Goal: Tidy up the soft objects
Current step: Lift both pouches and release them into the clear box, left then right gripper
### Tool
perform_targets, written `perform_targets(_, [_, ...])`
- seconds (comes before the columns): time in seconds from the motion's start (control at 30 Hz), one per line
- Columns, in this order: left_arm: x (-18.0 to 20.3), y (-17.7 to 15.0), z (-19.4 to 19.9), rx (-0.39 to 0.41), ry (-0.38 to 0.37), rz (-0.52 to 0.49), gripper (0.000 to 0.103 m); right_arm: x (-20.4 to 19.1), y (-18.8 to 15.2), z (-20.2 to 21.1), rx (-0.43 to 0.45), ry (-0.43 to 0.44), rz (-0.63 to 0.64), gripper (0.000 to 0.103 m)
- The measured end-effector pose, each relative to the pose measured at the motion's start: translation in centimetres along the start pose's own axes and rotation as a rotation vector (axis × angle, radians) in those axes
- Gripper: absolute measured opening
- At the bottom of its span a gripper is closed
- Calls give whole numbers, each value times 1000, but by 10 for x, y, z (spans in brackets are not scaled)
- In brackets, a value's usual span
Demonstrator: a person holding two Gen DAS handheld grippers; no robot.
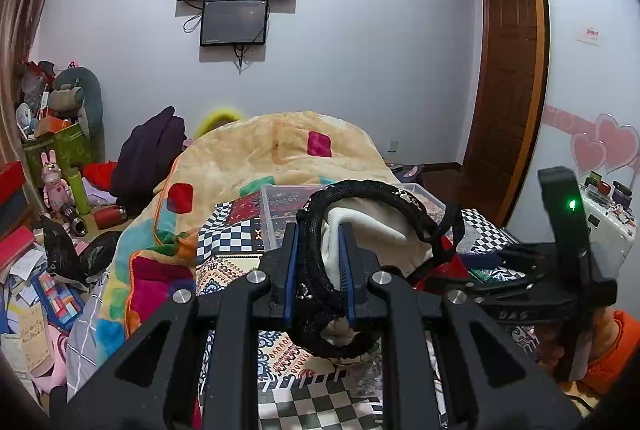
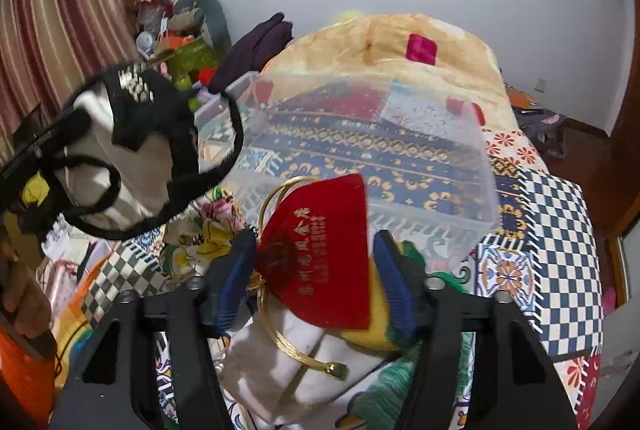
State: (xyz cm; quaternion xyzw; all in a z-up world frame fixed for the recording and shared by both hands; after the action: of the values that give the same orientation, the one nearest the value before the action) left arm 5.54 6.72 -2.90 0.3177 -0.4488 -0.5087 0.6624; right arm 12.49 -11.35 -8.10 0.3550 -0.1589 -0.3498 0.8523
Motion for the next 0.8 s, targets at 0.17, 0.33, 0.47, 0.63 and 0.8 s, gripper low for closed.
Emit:
perform_targets(0.17, [2,4,-1,10,2,-1,18,-3,0,7,24,-4,26,23])
perform_targets(0.33, [7,11,-2,29,6,-5,18,-3,6,26,90,-17,26,8])
perform_targets(0.47, [10,22,-5,49,11,0,18,-1,14,42,144,-24,26,8])
perform_targets(0.63, [15,36,-14,69,20,7,18,9,27,62,214,-56,10,8])
perform_targets(0.8, [18,46,-30,68,30,20,18,27,39,71,253,-105,-26,8])
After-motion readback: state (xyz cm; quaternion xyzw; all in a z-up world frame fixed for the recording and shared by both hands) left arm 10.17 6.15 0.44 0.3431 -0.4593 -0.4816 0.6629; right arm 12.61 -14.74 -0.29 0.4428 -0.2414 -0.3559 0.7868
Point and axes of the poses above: each gripper's, at about its wrist camera, not at the fingertips, and z roughly against the way its jaws point, x to its right, y to its top, the point moved 1 cm from there along -z, roughly the way its jaws point, and after that the axes turned 13 degrees about z, right-handed, at the moved point
